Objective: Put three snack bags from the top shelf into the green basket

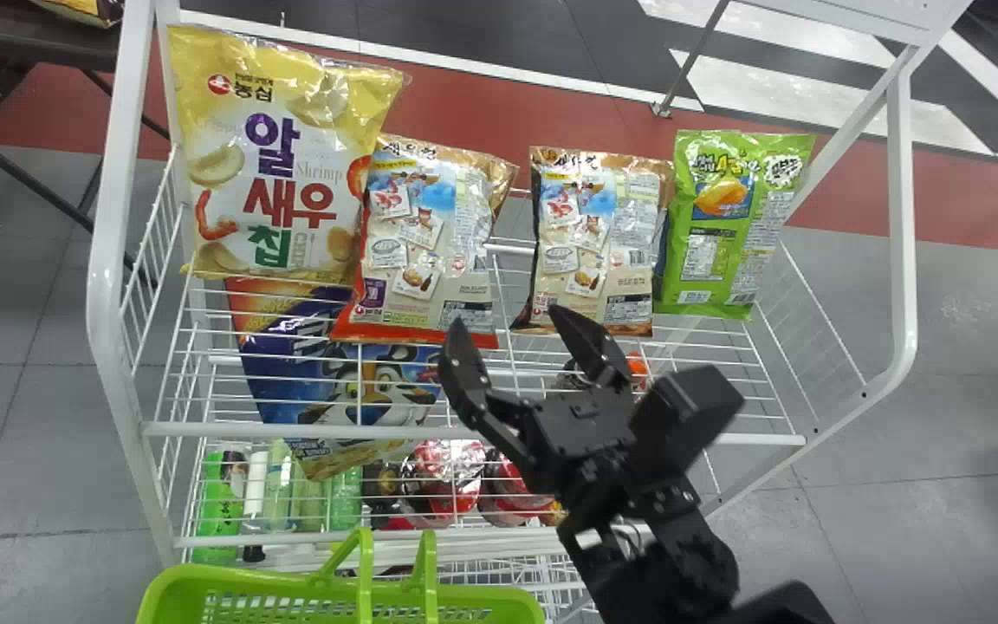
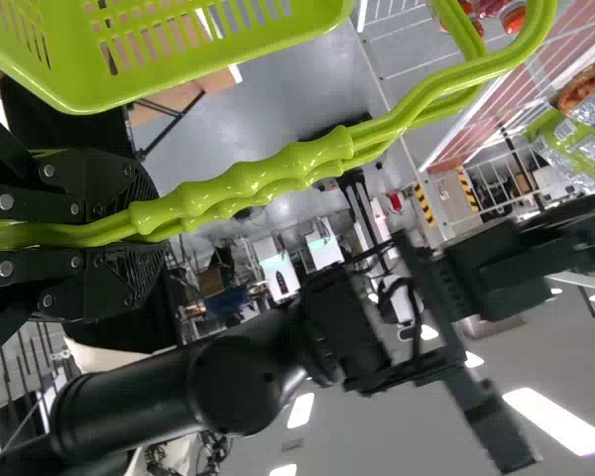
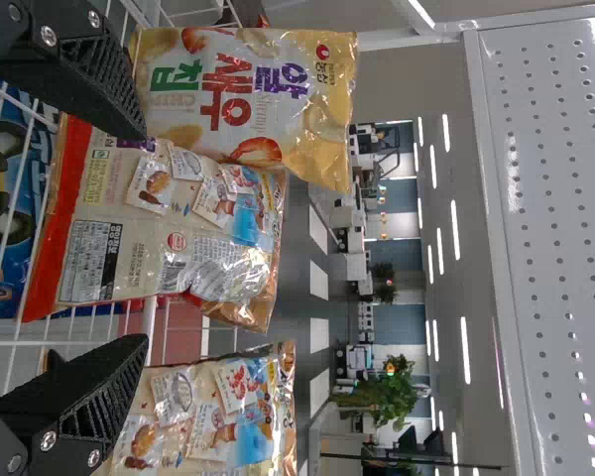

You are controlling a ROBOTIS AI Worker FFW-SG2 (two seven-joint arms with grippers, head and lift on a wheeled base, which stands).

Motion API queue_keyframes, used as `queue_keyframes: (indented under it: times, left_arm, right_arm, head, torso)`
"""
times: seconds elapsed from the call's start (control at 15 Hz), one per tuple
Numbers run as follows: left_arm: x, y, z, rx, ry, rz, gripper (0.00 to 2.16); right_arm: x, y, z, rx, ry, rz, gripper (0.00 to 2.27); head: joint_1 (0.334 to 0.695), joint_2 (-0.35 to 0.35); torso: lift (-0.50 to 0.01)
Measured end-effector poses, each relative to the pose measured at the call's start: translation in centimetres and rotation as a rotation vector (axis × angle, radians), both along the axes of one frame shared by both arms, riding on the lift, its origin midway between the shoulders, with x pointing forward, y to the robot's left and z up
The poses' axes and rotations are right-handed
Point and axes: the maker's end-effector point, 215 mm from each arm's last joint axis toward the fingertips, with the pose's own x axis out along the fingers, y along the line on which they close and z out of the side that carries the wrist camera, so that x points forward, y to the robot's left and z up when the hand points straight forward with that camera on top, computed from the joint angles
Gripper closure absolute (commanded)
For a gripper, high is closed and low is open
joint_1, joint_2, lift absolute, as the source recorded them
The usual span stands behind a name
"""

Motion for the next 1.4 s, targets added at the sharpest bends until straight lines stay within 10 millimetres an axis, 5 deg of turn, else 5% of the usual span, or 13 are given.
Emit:
queue_keyframes:
  times: [0.47,0.8,0.87,1.07,1.13,1.4]
  left_arm:
    - [-0.3,-0.7,-0.5,0.037,-0.006,-0.027,1.71]
    - [-0.3,-0.7,-0.6,0.042,-0.009,-0.027,1.71]
    - [-0.3,-0.7,-0.6,0.042,-0.009,-0.028,1.71]
    - [-0.3,-0.7,-0.6,0.040,-0.007,-0.029,1.71]
    - [-0.3,-0.7,-0.6,0.039,-0.007,-0.030,1.71]
    - [-0.2,-0.7,-0.8,0.041,-0.006,-0.031,1.71]
  right_arm:
    - [7.6,-0.3,-1.2,-0.001,0.046,0.002,0.09]
    - [10.2,0.9,-2.6,0.020,0.106,0.059,0.23]
    - [10.6,1.3,-3.0,0.021,0.121,0.070,0.41]
    - [11.0,2.4,-4.2,0.017,0.175,0.101,1.85]
    - [11.0,2.5,-4.4,0.015,0.184,0.104,2.07]
    - [10.1,2.5,-4.3,-0.011,0.211,0.107,2.13]
  head:
    - [0.695,-0.350]
    - [0.695,-0.350]
    - [0.695,-0.350]
    - [0.695,-0.350]
    - [0.695,-0.350]
    - [0.695,-0.350]
  torso:
    - [-0.047]
    - [-0.047]
    - [-0.047]
    - [-0.047]
    - [-0.047]
    - [-0.047]
